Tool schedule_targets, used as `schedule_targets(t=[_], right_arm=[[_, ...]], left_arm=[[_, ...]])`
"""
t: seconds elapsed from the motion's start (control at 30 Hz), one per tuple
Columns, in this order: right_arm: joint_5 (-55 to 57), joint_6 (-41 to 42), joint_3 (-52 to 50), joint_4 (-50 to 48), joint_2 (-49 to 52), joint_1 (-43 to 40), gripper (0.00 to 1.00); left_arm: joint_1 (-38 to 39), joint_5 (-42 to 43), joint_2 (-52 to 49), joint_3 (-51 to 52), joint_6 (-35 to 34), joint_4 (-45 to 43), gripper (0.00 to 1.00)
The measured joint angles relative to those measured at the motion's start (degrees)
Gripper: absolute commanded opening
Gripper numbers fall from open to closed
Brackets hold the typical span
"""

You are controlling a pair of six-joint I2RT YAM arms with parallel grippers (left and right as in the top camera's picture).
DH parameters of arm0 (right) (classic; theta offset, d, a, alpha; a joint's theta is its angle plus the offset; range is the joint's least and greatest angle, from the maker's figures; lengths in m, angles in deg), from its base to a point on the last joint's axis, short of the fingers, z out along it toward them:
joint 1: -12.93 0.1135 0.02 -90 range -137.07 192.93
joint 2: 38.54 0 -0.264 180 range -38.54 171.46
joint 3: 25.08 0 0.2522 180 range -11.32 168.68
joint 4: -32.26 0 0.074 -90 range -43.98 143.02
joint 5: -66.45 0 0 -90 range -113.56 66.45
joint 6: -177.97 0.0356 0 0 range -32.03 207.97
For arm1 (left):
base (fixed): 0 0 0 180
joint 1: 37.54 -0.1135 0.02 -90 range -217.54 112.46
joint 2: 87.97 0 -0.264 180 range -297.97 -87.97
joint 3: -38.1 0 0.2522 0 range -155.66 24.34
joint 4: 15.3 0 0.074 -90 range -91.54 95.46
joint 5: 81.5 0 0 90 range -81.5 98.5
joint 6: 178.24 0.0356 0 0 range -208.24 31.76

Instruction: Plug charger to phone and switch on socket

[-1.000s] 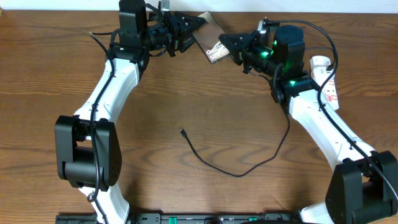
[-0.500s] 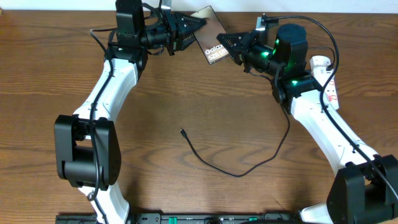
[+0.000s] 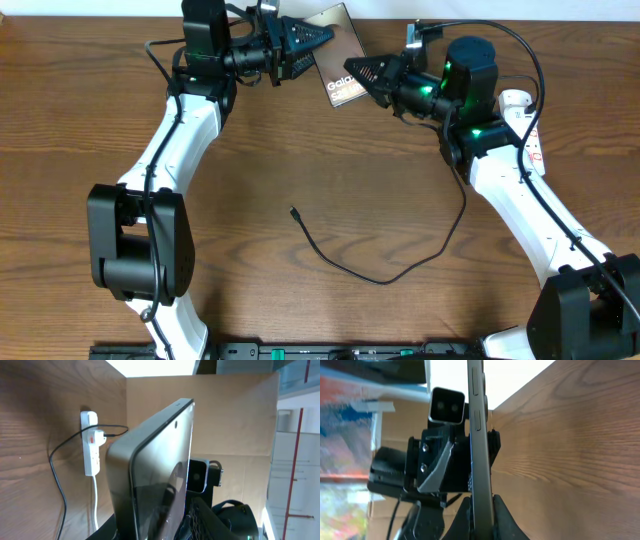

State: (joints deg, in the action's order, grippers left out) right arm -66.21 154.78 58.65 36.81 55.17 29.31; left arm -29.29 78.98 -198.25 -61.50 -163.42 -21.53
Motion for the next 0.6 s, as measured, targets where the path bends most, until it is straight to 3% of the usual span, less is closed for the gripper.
schedule_targets(t=[0.47, 0.6], right_arm=[[-4.5, -6.4, 0.2, 0.2, -0.1, 0.1, 0.01], [-4.5, -5.6, 0.2, 0.2, -0.1, 0.2, 0.01]], left_arm=[[-0.3, 7.0, -0.2, 0.0, 1.7, -3.0, 0.30], [-0.3, 6.6, -0.2, 0.0, 1.7, -3.0, 0.23]])
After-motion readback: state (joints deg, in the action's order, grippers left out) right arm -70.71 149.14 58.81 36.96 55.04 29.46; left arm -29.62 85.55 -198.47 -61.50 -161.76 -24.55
